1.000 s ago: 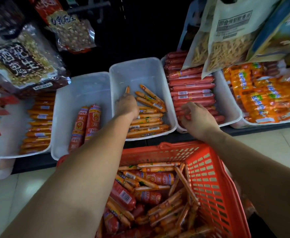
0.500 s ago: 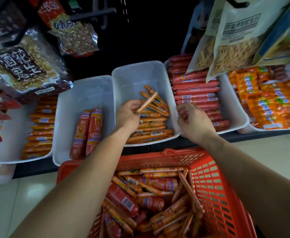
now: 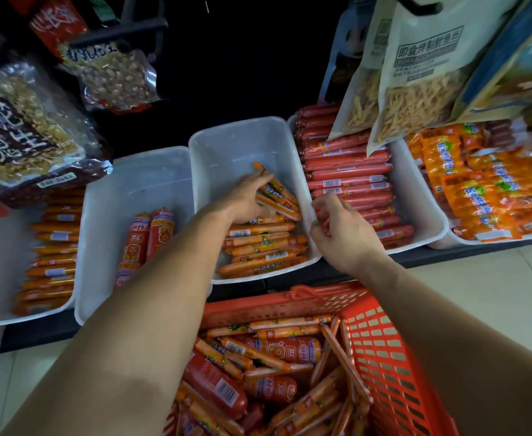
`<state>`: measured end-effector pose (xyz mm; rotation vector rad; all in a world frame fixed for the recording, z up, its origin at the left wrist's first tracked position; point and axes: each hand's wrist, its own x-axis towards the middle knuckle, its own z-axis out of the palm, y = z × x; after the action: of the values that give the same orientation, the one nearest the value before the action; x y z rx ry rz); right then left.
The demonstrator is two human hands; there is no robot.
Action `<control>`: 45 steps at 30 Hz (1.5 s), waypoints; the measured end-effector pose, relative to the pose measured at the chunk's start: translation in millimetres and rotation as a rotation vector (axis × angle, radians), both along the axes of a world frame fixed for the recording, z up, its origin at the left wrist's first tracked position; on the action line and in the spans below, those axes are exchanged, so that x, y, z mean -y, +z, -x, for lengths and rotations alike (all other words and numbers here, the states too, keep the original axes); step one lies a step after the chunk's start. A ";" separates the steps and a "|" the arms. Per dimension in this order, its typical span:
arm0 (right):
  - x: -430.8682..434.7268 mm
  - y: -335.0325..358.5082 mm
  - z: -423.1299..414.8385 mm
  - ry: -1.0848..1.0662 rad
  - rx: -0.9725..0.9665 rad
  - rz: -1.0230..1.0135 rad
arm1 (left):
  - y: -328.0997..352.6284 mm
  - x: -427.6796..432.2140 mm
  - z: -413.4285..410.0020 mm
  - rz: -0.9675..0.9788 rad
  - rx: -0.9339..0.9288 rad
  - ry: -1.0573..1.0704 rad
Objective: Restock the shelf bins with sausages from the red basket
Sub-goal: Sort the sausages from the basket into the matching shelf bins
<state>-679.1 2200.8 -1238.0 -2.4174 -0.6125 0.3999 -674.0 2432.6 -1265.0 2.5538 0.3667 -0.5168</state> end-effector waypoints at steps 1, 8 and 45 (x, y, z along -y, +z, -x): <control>0.2 -0.4 -0.6 -0.001 -0.006 -0.004 | -2.2 -1.7 -2.3 0.015 -0.045 -0.008; -1.0 0.0 -0.6 -0.010 -0.042 -0.025 | -7.8 -7.1 -7.6 0.005 -0.055 0.033; 53.2 45.2 150.5 0.007 -0.052 0.117 | 69.0 87.6 296.1 0.089 0.233 0.442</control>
<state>-829.5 2147.6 -1192.8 -2.5076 -0.5898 0.5122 -970.1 2345.0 -1196.1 2.3144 0.7762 -0.0682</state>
